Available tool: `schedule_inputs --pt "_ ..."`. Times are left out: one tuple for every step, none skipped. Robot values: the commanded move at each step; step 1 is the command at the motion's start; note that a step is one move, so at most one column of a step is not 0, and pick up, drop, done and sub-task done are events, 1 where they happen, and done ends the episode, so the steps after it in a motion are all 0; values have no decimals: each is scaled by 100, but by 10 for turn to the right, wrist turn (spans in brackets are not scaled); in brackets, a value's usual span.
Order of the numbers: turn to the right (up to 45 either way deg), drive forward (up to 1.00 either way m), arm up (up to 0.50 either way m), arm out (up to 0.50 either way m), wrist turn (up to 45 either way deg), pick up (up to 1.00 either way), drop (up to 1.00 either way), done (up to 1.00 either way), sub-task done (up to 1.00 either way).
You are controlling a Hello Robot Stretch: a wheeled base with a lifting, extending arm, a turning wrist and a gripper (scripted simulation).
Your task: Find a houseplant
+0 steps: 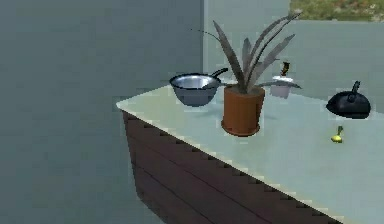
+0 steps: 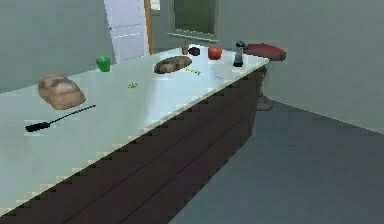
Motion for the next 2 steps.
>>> schedule_inputs --pt "120 0 0 0 0 0 0 0 0" --pt "0 0 0 0 0 0 0 100 0"
